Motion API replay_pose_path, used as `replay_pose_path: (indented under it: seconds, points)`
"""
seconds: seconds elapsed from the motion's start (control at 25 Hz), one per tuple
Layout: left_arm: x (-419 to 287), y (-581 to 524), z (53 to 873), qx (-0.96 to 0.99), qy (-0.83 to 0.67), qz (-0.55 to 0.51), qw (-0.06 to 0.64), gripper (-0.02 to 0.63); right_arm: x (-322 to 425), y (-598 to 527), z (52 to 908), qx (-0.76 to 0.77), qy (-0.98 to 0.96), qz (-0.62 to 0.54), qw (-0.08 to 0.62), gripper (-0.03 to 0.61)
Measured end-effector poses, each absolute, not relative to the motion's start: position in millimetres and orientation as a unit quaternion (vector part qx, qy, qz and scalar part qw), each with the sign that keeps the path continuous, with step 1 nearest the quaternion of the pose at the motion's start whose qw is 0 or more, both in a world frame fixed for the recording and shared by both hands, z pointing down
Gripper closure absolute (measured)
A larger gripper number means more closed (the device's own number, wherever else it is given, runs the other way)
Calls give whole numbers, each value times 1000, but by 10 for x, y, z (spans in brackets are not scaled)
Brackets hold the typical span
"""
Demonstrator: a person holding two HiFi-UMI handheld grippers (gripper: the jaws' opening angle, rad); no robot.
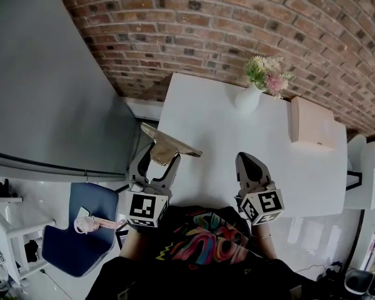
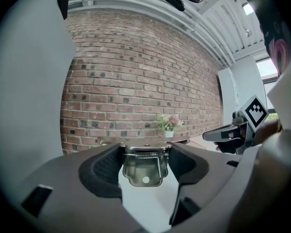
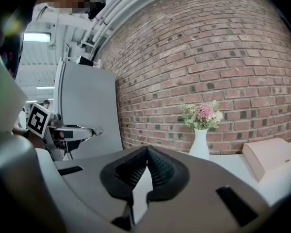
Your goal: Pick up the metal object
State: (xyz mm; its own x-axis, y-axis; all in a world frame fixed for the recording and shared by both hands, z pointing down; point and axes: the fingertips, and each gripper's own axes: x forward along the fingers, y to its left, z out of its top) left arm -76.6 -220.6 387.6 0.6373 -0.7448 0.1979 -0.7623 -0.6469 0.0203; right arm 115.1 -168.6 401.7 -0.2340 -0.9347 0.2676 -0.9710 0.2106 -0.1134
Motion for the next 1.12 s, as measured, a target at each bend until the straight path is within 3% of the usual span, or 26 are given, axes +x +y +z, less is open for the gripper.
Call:
replay_pose_path:
  seconds: [1.12]
  points:
    - [-662,-2131,3801,910,-402,85,47,313,1250,-1579,3992,611,-778,125,79,560]
